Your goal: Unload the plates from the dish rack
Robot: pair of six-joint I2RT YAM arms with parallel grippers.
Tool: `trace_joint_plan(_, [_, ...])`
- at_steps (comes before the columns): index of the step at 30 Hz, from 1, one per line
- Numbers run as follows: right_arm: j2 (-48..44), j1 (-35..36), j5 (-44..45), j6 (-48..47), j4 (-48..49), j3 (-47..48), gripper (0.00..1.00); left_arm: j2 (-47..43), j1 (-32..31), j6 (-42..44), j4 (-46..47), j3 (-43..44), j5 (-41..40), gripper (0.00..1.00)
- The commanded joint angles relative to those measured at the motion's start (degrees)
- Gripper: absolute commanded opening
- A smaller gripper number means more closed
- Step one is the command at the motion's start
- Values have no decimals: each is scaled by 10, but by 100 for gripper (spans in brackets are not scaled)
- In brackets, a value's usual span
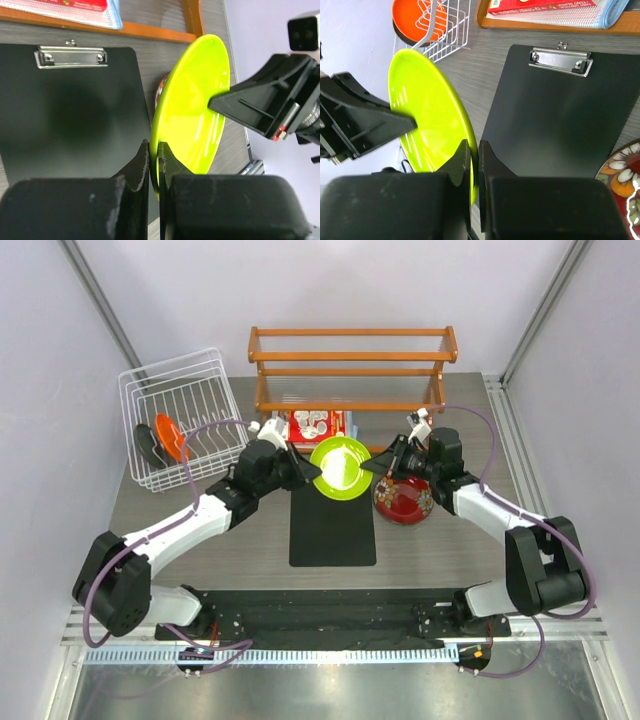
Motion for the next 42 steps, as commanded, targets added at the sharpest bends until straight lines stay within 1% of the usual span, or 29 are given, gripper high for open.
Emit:
trace_joint_plan(1, [-25, 10, -9, 5, 29, -9, 1, -3, -9, 7, 47, 34, 0, 0])
trace_joint_plan(2, [-32, 7, 4, 2, 14, -9, 1, -3, -9, 10, 47, 34, -2, 0])
trace_joint_plan(3, [-48, 4, 17, -3, 2, -10, 1, -1, -9, 14, 44, 35, -2, 7])
trace_joint_plan(4, [-60, 0, 51, -9, -17, -7, 1, -1, -9, 17, 38, 40, -5, 43])
trace_joint_plan(5, [-70, -10, 70, -26, -57, -5, 1, -4, -8, 21, 17, 42, -22, 59])
trace_joint_plan(6, [-91, -19, 86, -34, -79, -4, 1, -5, -9, 32, 6, 45, -33, 71])
trace_joint_plan(7, [-102, -28, 106, -40, -97, -3, 1, -10, -9, 39, -3, 46, -44, 87])
trace_joint_plan(8, [-110, -42, 131, -44, -135, -3, 1, -19, -8, 46, -28, 45, -50, 91])
trace_joint_plan(9, [-119, -67, 148, -55, -154, -3, 1, -26, -9, 61, -41, 46, -101, 95])
trace_joint_plan(10, [-132, -80, 163, -62, -171, -5, 1, -34, -9, 75, -56, 48, -129, 99])
trace_joint_plan(11, [-136, -92, 189, -68, -210, -7, 1, -42, -9, 85, -67, 49, -156, 99])
trace_joint_plan(12, [-138, -108, 198, -77, -221, -10, 1, -59, -9, 107, -105, 48, -217, 100])
trace_joint_plan(15, [-138, -122, 225, -85, -256, -20, 1, -79, -8, 146, -158, 59, -306, 99])
trace_joint_plan(16, [-136, -125, 231, -84, -259, -31, 1, -81, -8, 168, -169, 66, -358, 99])
trace_joint_plan(18, [-133, -129, 240, -81, -260, -42, 1, -88, -7, 185, -197, 71, -410, 99])
trace_joint_plan(19, [-132, -130, 245, -81, -262, -50, 1, -89, -4, 195, -203, 71, -449, 100])
trace_joint_plan(22, [-130, -136, 268, -80, -275, -63, 1, -97, 15, 210, -203, 61, -499, 99])
trace_joint_plan(24, [-136, -138, 271, -79, -275, -75, 1, -93, 34, 210, -210, 56, -507, 99])
trace_joint_plan(28, [-136, -138, 286, -85, -276, -81, 1, -88, 98, 204, -209, 49, -471, 99])
trace_joint_plan(30, [-131, -138, 285, -89, -275, -83, 1, -85, 121, 203, -205, 46, -459, 99])
trace_joint_plan(32, [-124, -138, 278, -94, -276, -81, 2, -82, 130, 201, -203, 46, -447, 99])
trace_joint_plan(33, [-121, -138, 276, -94, -276, -79, 5, -81, 137, 202, -201, 46, -442, 100])
trace_joint_plan(34, [-120, -138, 275, -94, -276, -81, 11, -78, 141, 202, -202, 48, -437, 100])
trace_joint_plan(35, [-120, -138, 275, -98, -276, -80, 24, -77, 142, 201, -203, 51, -432, 99])
trace_joint_plan(36, [-120, -138, 275, -99, -277, -79, 27, -77, 144, 201, -204, 52, -432, 100])
trace_joint_plan(38, [-122, -138, 275, -103, -278, -78, 29, -77, 145, 202, -204, 53, -430, 99])
trace_joint_plan(42, [-128, -138, 265, -117, -278, -78, 36, -76, 164, 202, -202, 54, -412, 100])
